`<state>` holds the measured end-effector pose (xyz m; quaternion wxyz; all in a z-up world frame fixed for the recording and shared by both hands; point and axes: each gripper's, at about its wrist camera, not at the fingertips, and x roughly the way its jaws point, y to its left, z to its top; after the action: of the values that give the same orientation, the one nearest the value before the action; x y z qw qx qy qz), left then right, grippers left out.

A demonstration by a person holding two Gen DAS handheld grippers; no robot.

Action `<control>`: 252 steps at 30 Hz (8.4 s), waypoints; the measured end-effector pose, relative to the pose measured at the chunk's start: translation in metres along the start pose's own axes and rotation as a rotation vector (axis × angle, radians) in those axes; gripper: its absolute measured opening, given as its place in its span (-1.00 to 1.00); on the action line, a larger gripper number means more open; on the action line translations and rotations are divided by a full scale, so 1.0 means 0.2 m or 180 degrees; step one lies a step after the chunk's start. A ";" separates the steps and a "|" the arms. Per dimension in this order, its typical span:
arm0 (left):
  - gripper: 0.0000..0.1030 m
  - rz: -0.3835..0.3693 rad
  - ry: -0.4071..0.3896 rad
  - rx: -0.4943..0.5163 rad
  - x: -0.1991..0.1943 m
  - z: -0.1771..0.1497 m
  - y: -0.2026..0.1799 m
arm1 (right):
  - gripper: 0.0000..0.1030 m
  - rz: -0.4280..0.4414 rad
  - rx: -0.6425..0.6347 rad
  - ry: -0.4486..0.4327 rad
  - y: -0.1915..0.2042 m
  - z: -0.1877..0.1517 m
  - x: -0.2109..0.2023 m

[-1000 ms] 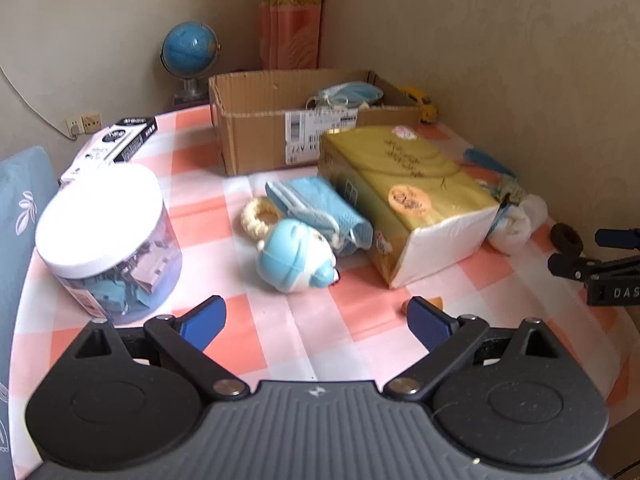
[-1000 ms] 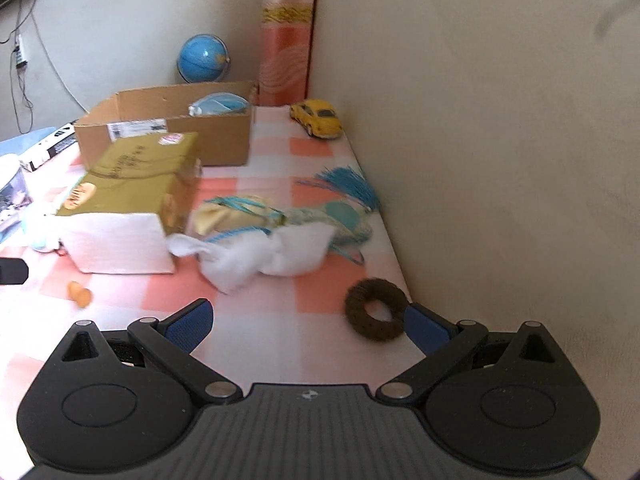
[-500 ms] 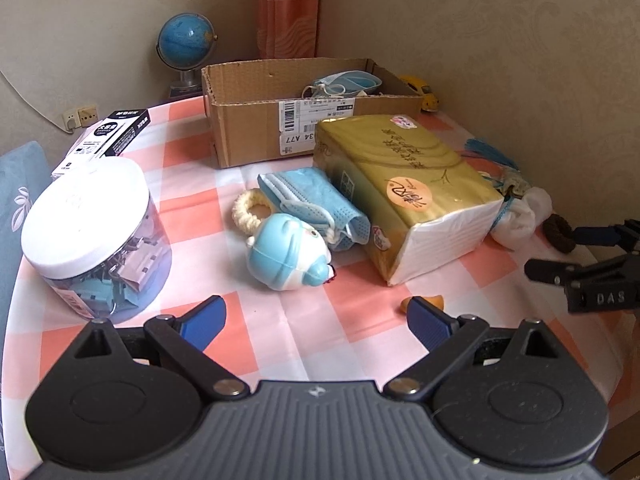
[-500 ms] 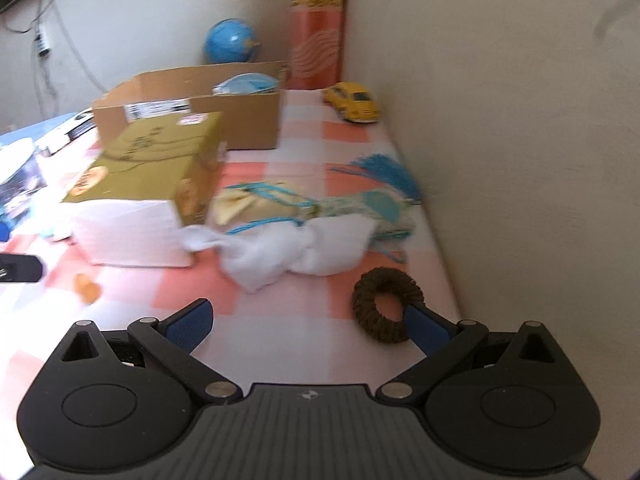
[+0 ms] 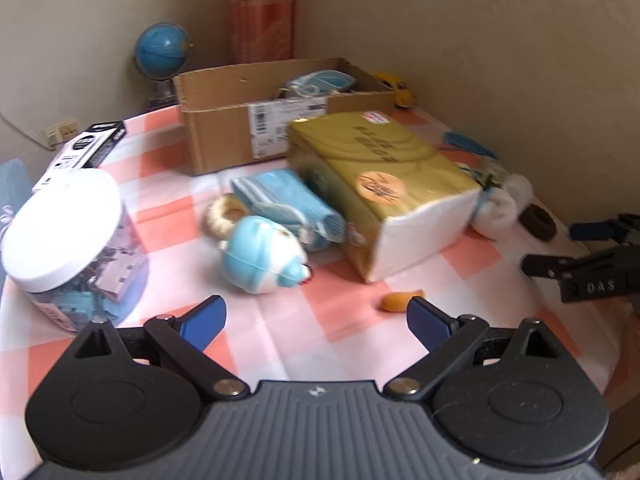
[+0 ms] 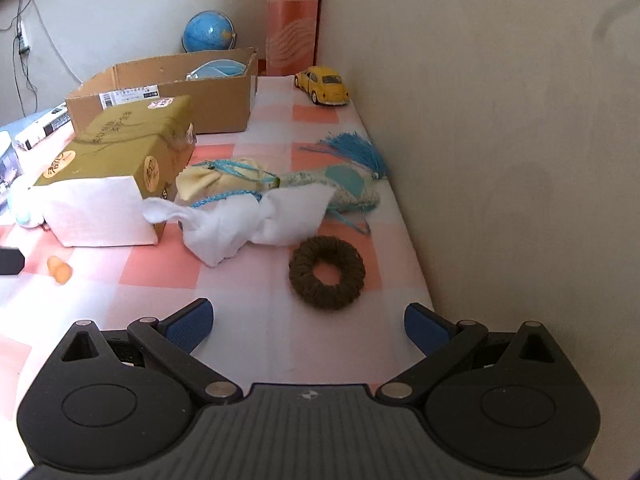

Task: Organize soft objects
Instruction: 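Withdraw both tools from the box back over the table, then grasp the orange earplug with the left tool while the right tool grasps the brown hair tie, then carry the brown hair tie with the right tool into the box and release, then carry the orange earplug with the left tool into the box and release, then grasp the light blue round toy with the left tool while the right tool reaches the white knotted cloth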

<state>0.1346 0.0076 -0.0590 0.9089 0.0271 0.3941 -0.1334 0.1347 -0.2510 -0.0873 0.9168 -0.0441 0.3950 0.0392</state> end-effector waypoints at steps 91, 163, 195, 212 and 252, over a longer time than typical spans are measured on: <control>-0.54 -0.0137 0.0242 0.0186 -0.04 -0.09 -0.30 | 0.05 0.0144 -0.0107 -0.0232 -0.03 0.05 0.02; -0.54 -0.0432 -0.0025 0.0416 -0.25 0.08 0.08 | 1.00 0.1065 -0.1114 -0.0598 0.69 1.01 0.12; -0.53 0.0317 -0.0341 0.0457 0.16 0.85 0.16 | 1.00 0.0688 -0.0255 -0.0433 0.17 0.24 -0.31; 0.86 0.0582 -0.0388 0.0385 0.15 0.81 0.17 | 1.00 0.0650 -0.0194 -0.0425 0.12 0.21 -0.30; 0.96 0.0281 -0.0221 -0.0181 -0.19 -0.05 -0.01 | 1.00 0.0949 -0.0694 0.0004 0.35 0.12 0.08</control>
<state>0.1017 0.0157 -0.0376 0.9274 0.0140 0.3644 -0.0828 0.1557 -0.1777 -0.0851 0.8903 -0.0843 0.3912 0.2172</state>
